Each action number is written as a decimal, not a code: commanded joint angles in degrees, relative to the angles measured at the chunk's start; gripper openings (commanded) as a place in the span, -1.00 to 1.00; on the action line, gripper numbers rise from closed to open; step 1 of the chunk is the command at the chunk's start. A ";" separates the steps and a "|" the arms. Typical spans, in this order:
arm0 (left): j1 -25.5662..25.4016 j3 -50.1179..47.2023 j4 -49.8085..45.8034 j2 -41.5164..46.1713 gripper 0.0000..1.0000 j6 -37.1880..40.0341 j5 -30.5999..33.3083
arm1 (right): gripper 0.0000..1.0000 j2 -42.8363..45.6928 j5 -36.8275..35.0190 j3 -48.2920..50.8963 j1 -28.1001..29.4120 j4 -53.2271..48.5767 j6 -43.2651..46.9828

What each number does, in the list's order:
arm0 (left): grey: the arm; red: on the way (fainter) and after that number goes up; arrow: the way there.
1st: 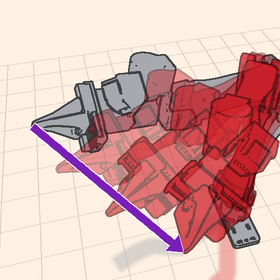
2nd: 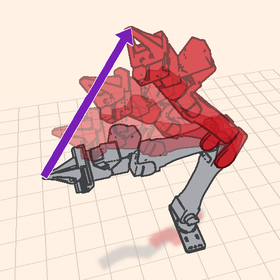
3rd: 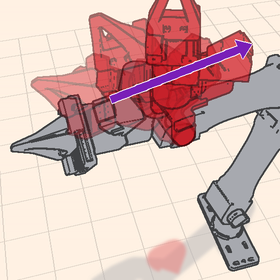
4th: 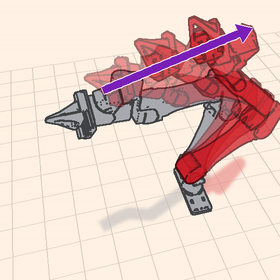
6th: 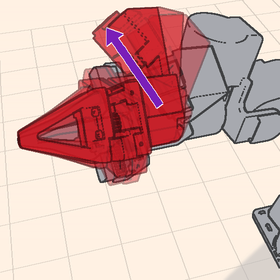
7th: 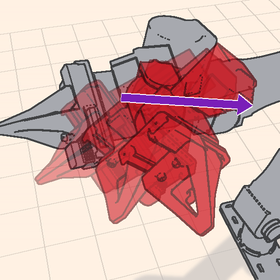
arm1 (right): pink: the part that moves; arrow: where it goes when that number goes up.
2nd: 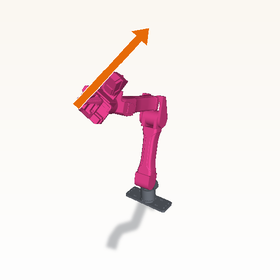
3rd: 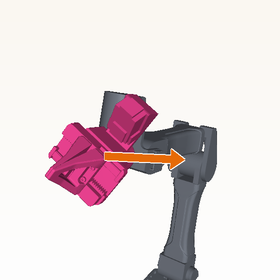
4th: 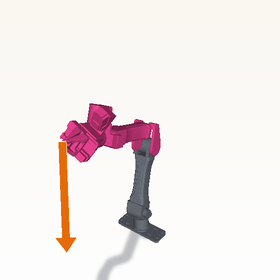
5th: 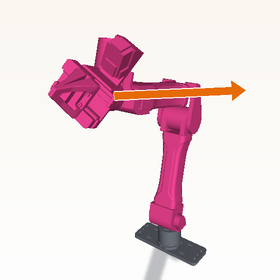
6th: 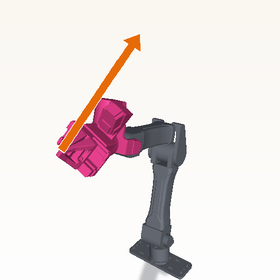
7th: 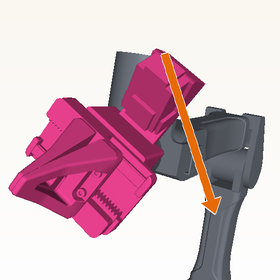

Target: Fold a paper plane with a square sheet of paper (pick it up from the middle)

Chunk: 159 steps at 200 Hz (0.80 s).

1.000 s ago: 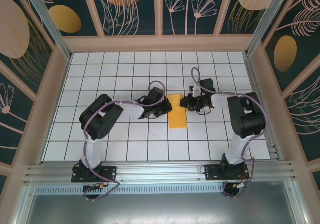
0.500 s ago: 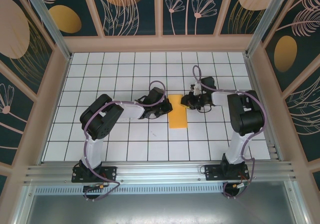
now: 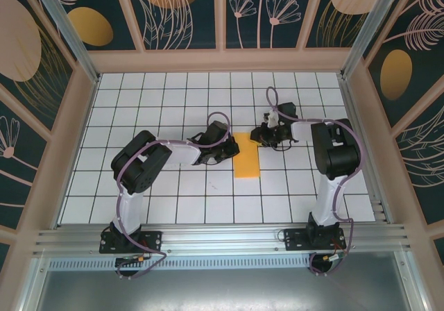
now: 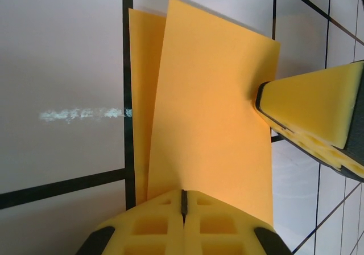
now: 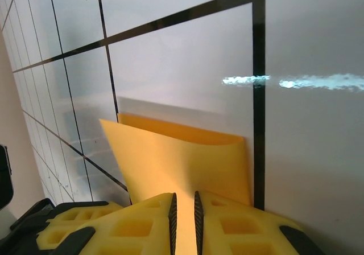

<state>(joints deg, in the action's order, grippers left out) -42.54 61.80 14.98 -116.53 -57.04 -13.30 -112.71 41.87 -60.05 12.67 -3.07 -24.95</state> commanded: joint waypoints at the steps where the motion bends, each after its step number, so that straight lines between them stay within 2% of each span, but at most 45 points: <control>1: -0.24 -0.80 -7.07 -3.51 -1.00 1.31 1.20 | -0.59 -1.38 -2.93 -1.28 -0.47 -2.09 1.48; 46: -0.23 -0.76 -7.27 -3.53 -1.00 1.49 1.24 | -0.59 2.66 0.20 -6.50 -0.50 -4.86 2.14; 86: -0.26 -0.80 -7.34 -3.20 -1.00 1.40 1.31 | -0.60 -1.09 -0.23 -10.23 -0.57 -6.48 2.48; 159: -0.23 -0.72 -7.60 -3.28 -1.00 1.48 1.18 | -0.60 -7.00 -3.41 -9.33 -0.54 -4.43 1.36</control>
<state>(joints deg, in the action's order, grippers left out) -42.54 61.87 14.87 -116.55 -57.04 -13.28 -117.97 40.95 -69.65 12.40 -7.49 -23.92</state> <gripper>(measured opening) 0.068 0.199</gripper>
